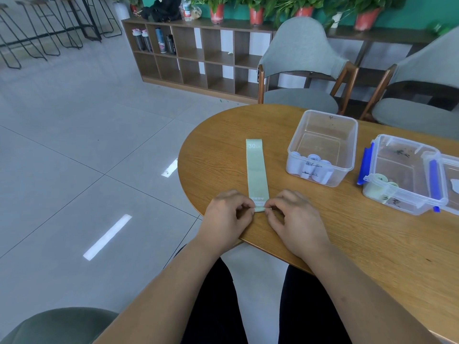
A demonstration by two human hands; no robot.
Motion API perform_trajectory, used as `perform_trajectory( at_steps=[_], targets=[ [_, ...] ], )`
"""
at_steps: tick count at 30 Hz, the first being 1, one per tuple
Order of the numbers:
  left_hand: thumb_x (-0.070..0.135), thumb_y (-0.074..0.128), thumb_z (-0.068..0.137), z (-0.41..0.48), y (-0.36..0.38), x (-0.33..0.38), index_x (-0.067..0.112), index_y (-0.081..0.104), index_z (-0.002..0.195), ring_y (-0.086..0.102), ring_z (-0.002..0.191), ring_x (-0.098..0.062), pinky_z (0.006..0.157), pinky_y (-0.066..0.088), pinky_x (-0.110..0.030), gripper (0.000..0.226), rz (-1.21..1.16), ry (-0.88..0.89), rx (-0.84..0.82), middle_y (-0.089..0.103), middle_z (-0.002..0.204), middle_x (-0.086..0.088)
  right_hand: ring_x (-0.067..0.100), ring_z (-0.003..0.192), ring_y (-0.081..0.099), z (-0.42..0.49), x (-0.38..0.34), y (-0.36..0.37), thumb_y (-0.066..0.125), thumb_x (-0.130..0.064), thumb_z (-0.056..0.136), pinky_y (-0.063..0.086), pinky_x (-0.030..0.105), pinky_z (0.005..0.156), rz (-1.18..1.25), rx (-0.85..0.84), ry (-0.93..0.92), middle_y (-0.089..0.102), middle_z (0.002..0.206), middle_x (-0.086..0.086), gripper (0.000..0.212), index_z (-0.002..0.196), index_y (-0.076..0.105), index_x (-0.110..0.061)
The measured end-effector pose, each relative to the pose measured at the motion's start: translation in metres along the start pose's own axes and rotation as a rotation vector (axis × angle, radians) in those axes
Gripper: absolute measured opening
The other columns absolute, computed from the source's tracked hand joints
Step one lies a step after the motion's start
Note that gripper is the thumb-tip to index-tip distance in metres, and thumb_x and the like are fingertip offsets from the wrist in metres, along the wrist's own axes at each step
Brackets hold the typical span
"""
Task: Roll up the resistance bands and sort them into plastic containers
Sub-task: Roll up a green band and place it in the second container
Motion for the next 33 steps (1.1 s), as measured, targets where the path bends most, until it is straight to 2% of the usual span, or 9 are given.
perform_trajectory(
  at_steps=[7,14,22,27,30,33],
  targets=[
    [0.018,0.085,0.084,0.0007,-0.0011,-0.0018,0.025,0.078,0.098,0.062,0.088,-0.011,0.08,0.053,-0.028,0.017,-0.015,0.007,-0.032,0.067,0.099,0.016,0.009,0.097,0.057,0.0015,0.0016,0.0023,0.066,-0.035,0.098,0.049,0.032,0.087,0.014,-0.034,0.016,0.059,0.099,-0.015,0.011,0.103,0.075,-0.031],
    [0.017,0.085,0.085,0.0007,-0.0034,0.0011,0.026,0.079,0.097,0.059,0.086,-0.012,0.077,0.048,-0.022,0.017,0.007,0.033,-0.03,0.064,0.089,0.019,0.009,0.096,0.056,0.0012,0.0022,0.0019,0.067,-0.033,0.097,0.05,0.035,0.088,0.03,-0.037,0.02,0.057,0.098,-0.015,0.008,0.101,0.073,-0.031],
    [0.019,0.081,0.087,0.0051,-0.0014,0.0021,0.026,0.077,0.095,0.057,0.085,-0.008,0.076,0.043,-0.015,0.011,0.039,0.016,-0.034,0.061,0.086,0.019,0.011,0.096,0.057,0.0033,0.0044,0.0045,0.066,-0.033,0.099,0.05,0.035,0.085,0.037,-0.034,0.034,0.059,0.099,-0.014,0.011,0.104,0.075,-0.03],
    [0.018,0.079,0.088,0.005,0.0018,0.0031,0.021,0.077,0.094,0.057,0.084,-0.009,0.075,0.05,-0.024,0.007,0.048,0.021,0.02,0.063,0.089,0.011,0.01,0.092,0.059,0.0028,0.0051,0.0023,0.071,-0.03,0.097,0.052,0.032,0.081,0.055,0.007,0.054,0.064,0.097,-0.014,0.014,0.111,0.074,-0.028],
    [0.018,0.079,0.089,0.0031,0.0034,0.0019,0.02,0.077,0.095,0.058,0.083,-0.008,0.074,0.052,-0.029,0.006,0.051,0.018,0.047,0.064,0.089,0.01,0.009,0.089,0.057,0.0027,0.0036,0.0008,0.07,-0.031,0.097,0.051,0.032,0.08,0.058,0.012,0.044,0.062,0.094,-0.016,0.006,0.103,0.071,-0.029],
    [0.019,0.078,0.091,0.0028,0.0037,0.0024,0.019,0.078,0.095,0.058,0.083,-0.009,0.073,0.053,-0.031,0.004,0.053,0.018,0.059,0.063,0.089,0.009,0.011,0.095,0.059,0.0022,0.0037,0.002,0.07,-0.032,0.096,0.051,0.032,0.08,0.026,0.011,0.034,0.062,0.098,-0.014,0.011,0.105,0.074,-0.027]
  ],
)
Point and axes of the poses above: each hand's wrist, its own z-axis towards the middle knuckle, its own y-axis out of the palm, x = y × z, the point moved 5 cm from there along z, towards the middle knuckle
